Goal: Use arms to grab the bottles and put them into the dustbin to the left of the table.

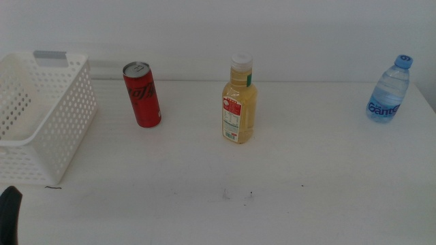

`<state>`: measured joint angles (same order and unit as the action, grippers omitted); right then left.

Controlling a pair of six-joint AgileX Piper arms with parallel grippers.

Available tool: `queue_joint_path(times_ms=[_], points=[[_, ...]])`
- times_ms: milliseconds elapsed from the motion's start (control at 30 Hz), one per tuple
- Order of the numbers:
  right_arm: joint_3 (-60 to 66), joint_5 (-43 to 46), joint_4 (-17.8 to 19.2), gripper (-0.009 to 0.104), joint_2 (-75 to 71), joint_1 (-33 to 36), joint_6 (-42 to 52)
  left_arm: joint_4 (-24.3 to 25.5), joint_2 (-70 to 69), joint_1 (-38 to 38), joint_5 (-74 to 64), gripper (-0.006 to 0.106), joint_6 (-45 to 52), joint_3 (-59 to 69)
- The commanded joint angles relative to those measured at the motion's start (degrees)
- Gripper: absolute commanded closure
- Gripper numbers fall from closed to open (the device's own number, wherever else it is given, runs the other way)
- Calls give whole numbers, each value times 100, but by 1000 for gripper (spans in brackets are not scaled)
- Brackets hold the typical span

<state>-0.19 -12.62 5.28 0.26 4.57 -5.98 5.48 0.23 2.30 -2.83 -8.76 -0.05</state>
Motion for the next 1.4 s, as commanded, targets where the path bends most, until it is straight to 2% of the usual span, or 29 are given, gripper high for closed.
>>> queue_joint_path(times_ms=[0, 333, 433, 533, 633, 733, 833, 1000, 1300, 1367], points=[[19, 52, 37, 5, -26, -51, 48, 11, -23, -8, 25, 7, -13, 5], [19, 52, 37, 5, -26, -51, 48, 11, 278, 169, 551, 7, -27, 5], [19, 52, 37, 5, -26, -51, 48, -16, 1271, 657, 1385, 7, -14, 5], [19, 52, 37, 5, -26, -51, 48, -468, 2706, 1366, 2371, 7, 168, 5], [19, 52, 37, 5, -26, -51, 48, -1105, 4433, 1902, 3934, 7, 990, 5], [19, 52, 37, 5, -26, -51, 48, -1387, 5871, 2190, 5789, 7, 1173, 5], [19, 52, 37, 5, -26, -51, 48, -1399, 7084, 2234, 7280, 7, 1173, 5], [19, 52, 37, 5, -26, -51, 48, -1282, 8000, 2234, 7280, 7, 582, 5], [19, 52, 37, 5, -26, -51, 48, -1449, 7923, 2234, 7280, 7, 876, 5], [19, 52, 37, 5, -26, -51, 48, -1191, 7923, 2234, 7280, 7, 876, 5]])
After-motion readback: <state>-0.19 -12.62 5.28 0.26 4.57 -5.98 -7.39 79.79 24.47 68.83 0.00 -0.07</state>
